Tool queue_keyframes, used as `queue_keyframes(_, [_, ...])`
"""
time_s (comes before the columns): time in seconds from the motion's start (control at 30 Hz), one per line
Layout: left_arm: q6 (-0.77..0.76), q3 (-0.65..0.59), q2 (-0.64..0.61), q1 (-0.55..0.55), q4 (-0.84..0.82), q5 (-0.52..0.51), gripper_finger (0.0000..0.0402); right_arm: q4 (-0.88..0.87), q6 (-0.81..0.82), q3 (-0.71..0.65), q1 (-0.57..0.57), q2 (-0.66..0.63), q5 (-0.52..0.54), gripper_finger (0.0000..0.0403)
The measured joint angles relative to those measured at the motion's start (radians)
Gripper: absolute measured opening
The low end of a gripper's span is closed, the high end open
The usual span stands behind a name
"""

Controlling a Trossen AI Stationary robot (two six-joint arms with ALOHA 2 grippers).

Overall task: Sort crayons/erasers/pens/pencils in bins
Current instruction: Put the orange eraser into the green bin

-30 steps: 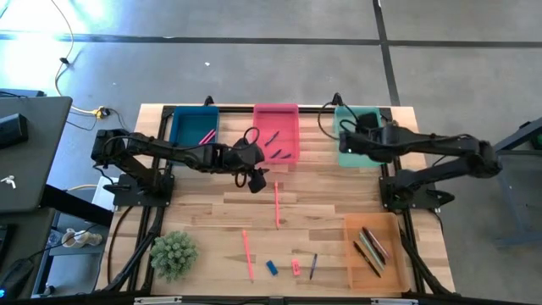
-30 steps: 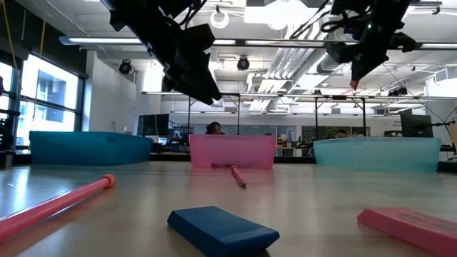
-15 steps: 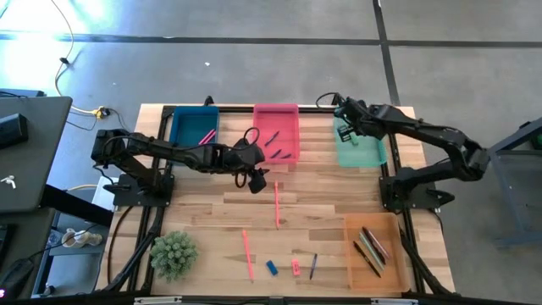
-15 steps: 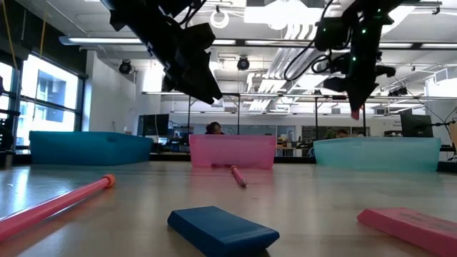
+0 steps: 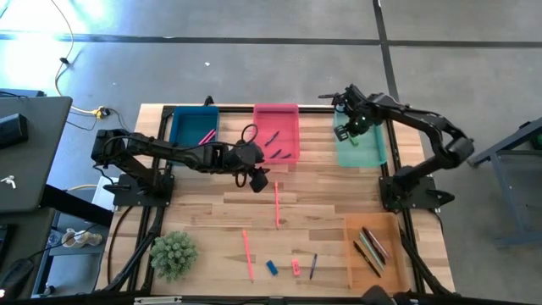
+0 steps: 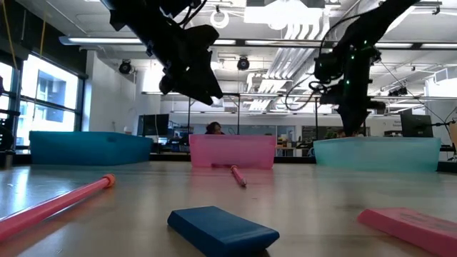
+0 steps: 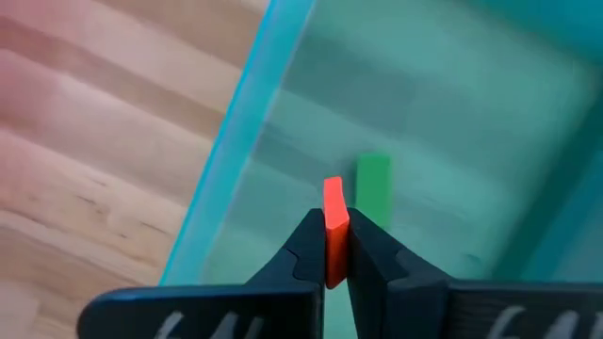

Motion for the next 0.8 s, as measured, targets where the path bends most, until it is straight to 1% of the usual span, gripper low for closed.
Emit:
queue_keyframes(0.1, [-0.026,0.000,0.000,-0.003,-0.004,0.001,0.0188,0.000,-0.032,-0.001,-0.029,0.043,-0.046,0.0005])
queue_keyframes(0.27, [-0.039,0.000,0.000,-0.010,-0.031,0.001,0.0188,0.002,-0.070,-0.001,-0.044,0.075,-0.105,0.0005])
queue_keyframes(0.43, [-0.041,0.000,0.000,-0.015,-0.053,0.001,0.0188,0.001,-0.077,-0.001,-0.044,0.101,-0.111,0.0011])
queue_keyframes(0.6, [-0.042,0.000,0.000,-0.015,-0.082,-0.003,0.0188,0.001,-0.074,-0.001,-0.043,0.106,-0.104,0.0046])
queue_keyframes(0.8, [-0.053,0.000,-0.004,-0.015,-0.195,-0.006,0.0188,-0.013,-0.071,-0.001,-0.043,0.104,-0.085,0.0103])
